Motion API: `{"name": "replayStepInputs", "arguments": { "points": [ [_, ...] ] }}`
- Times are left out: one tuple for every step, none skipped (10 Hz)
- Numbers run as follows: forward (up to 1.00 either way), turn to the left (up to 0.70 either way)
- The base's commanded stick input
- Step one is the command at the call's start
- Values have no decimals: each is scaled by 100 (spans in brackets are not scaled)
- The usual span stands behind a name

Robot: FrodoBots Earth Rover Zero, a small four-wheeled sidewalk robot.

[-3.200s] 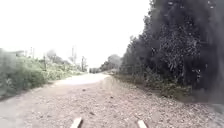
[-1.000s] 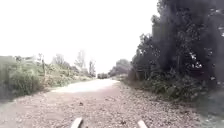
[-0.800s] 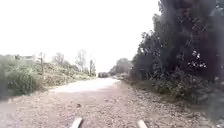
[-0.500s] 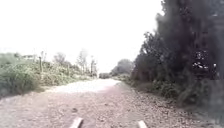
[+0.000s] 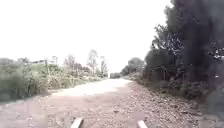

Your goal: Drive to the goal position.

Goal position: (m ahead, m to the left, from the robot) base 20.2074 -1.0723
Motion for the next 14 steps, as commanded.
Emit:
{"name": "replayStepInputs", "arguments": {
  "points": [
    [70,0],
    [70,0],
    [70,0],
    [70,0],
    [70,0],
    [70,0],
    [70,-1],
    [70,-11],
    [70,-35],
    [70,-35],
    [70,-35],
    [70,-18],
    [70,0],
    [70,0]
  ]
}}
